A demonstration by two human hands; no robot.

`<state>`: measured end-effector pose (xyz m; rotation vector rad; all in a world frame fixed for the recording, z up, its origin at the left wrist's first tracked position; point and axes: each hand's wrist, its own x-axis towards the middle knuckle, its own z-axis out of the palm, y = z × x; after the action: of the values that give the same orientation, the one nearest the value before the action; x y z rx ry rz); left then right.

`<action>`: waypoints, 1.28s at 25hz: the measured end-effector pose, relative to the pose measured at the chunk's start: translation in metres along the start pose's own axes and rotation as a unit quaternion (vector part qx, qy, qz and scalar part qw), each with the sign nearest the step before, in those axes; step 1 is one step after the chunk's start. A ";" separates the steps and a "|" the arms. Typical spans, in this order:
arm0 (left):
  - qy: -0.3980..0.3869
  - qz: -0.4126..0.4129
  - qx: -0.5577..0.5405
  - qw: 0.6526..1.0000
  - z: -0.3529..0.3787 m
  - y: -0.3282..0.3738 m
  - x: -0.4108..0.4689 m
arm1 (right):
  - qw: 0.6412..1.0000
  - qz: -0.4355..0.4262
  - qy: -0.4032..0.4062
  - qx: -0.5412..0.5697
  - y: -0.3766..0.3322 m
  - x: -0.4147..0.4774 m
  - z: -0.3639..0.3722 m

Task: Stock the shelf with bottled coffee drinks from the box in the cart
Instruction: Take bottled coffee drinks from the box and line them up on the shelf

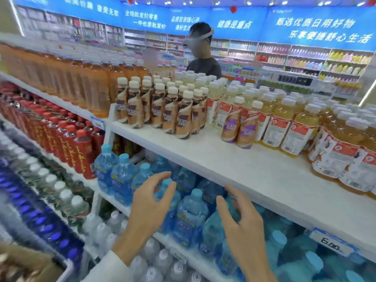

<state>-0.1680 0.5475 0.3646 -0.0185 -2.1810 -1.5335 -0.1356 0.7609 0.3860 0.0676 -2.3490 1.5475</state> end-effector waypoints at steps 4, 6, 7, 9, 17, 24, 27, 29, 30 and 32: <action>0.085 -0.084 0.024 0.993 -0.059 -0.031 -0.061 | 0.995 0.005 -0.064 0.070 0.010 -0.038 0.052; 0.120 -0.135 0.045 0.983 -0.087 -0.051 -0.090 | 0.990 0.026 -0.112 0.079 0.021 -0.054 0.083; 0.141 -0.163 0.048 0.975 -0.102 -0.061 -0.106 | 0.986 0.040 -0.144 0.074 0.026 -0.062 0.102; 0.170 -0.206 0.055 0.962 -0.125 -0.079 -0.132 | 0.980 0.056 -0.182 0.064 0.039 -0.076 0.137; 0.277 -0.365 0.046 0.888 -0.220 -0.161 -0.203 | 0.924 0.152 -0.349 0.038 0.046 -0.121 0.274; 0.315 -0.421 0.046 0.849 -0.292 -0.221 -0.212 | 0.886 0.146 -0.440 -0.031 0.021 -0.132 0.390; 0.318 -0.449 0.057 0.833 -0.317 -0.243 -0.210 | 0.857 0.127 -0.496 -0.059 0.019 -0.134 0.430; 0.323 -0.475 0.058 0.816 -0.328 -0.257 -0.208 | 0.833 0.118 -0.535 -0.082 0.017 -0.135 0.452; 0.329 -0.487 0.050 0.807 -0.331 -0.267 -0.207 | 0.821 0.115 -0.551 -0.092 0.016 -0.136 0.463; 0.363 -0.521 0.003 0.772 -0.338 -0.291 -0.199 | 0.801 0.113 -0.578 -0.111 0.018 -0.134 0.489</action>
<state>0.0529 0.1876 0.1204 1.7327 -1.5105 -1.5676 -0.1315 0.3088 0.1556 0.9613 -3.5468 1.5107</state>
